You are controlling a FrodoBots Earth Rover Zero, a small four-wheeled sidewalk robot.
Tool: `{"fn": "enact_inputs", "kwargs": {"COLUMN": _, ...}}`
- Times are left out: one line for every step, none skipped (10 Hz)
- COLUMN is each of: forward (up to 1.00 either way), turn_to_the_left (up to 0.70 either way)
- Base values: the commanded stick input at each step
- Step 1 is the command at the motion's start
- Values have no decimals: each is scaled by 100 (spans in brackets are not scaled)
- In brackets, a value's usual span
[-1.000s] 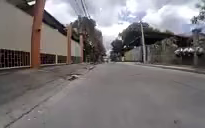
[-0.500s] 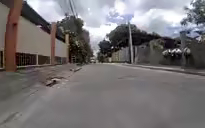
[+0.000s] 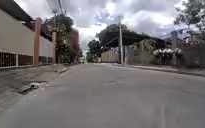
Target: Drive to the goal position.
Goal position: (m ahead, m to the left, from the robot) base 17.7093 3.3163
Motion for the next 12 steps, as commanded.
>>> {"fn": "enact_inputs", "kwargs": {"forward": 100, "turn_to_the_left": 4}}
{"fn": "enact_inputs", "kwargs": {"forward": 100, "turn_to_the_left": 4}}
{"fn": "enact_inputs", "kwargs": {"forward": 100, "turn_to_the_left": 4}}
{"fn": "enact_inputs", "kwargs": {"forward": 100, "turn_to_the_left": 4}}
{"fn": "enact_inputs", "kwargs": {"forward": 100, "turn_to_the_left": 4}}
{"fn": "enact_inputs", "kwargs": {"forward": 100, "turn_to_the_left": 4}}
{"fn": "enact_inputs", "kwargs": {"forward": 100, "turn_to_the_left": 4}}
{"fn": "enact_inputs", "kwargs": {"forward": 100, "turn_to_the_left": 4}}
{"fn": "enact_inputs", "kwargs": {"forward": 100, "turn_to_the_left": 4}}
{"fn": "enact_inputs", "kwargs": {"forward": 100, "turn_to_the_left": 4}}
{"fn": "enact_inputs", "kwargs": {"forward": 100, "turn_to_the_left": 4}}
{"fn": "enact_inputs", "kwargs": {"forward": 100, "turn_to_the_left": 4}}
